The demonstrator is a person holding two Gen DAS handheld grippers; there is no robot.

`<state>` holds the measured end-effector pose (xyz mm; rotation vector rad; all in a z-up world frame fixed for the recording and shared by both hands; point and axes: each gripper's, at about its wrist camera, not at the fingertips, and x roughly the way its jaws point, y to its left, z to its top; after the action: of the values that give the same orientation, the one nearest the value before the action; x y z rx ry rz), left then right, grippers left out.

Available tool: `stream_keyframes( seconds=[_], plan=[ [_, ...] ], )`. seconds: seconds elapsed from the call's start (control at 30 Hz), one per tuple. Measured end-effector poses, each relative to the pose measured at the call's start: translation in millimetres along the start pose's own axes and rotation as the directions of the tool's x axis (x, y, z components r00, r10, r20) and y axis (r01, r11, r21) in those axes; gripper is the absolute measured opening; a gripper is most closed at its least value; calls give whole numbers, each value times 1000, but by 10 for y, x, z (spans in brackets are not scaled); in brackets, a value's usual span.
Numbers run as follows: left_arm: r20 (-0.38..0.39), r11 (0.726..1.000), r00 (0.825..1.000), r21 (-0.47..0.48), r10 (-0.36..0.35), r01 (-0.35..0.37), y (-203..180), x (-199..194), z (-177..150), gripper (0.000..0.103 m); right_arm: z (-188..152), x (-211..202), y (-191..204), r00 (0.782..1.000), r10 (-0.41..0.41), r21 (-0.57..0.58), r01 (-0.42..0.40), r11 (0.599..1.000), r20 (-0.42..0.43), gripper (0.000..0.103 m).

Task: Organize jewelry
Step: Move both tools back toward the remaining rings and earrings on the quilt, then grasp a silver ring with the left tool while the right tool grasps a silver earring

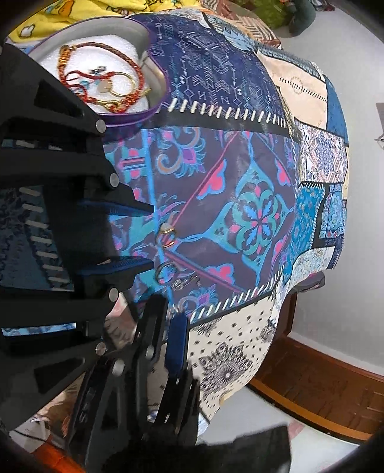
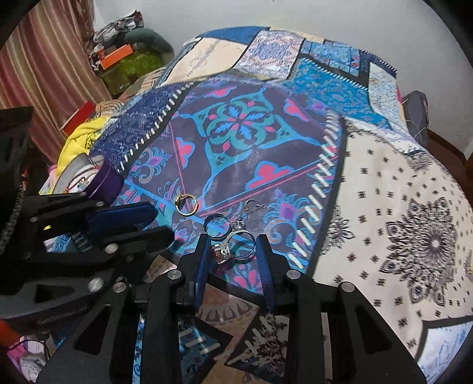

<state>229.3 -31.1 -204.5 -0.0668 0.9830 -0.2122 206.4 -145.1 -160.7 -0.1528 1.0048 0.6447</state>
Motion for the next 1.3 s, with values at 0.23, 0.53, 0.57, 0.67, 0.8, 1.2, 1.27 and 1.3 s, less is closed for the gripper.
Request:
stream_keyframes(
  seconds=[0.23, 0.53, 0.57, 0.67, 0.8, 1.2, 1.27, 1.3],
  plan=[
    [1, 999, 999, 0, 52, -52, -36, 133, 113, 23, -21, -126, -59, 999, -9, 15, 8, 1000, 35, 28],
    [2, 997, 998, 33, 65, -66, -86, 160, 119, 5, -23, -150, -89, 999, -4, 25, 3, 1000, 46, 28],
    [3, 997, 998, 36, 66, -66, -94, 151, 114, 5, -29, -159, -86, 999, -4, 24, 3, 1000, 47, 28],
    [6, 998, 999, 31, 50, -50, -125, 101, 91, 5, -36, -198, -72, 999, -6, 20, 4, 1000, 54, 28],
    [23, 999, 999, 27, 37, -38, -136, -11, 79, 5, -20, -272, -51, 998, -9, 19, 7, 1000, 69, 28],
    [125, 999, 992, 23, 33, -36, -77, -582, 108, 5, 121, -568, 182, 990, -19, -9, 20, 1000, 140, 28],
    [140, 999, 989, 16, 38, -40, -40, -676, 99, 5, 161, -619, 263, 988, -16, -18, 19, 1000, 156, 28],
    [145, 999, 989, 13, 39, -41, -23, -716, 91, 5, 175, -639, 299, 987, -14, -23, 18, 1000, 161, 28]
  ],
)
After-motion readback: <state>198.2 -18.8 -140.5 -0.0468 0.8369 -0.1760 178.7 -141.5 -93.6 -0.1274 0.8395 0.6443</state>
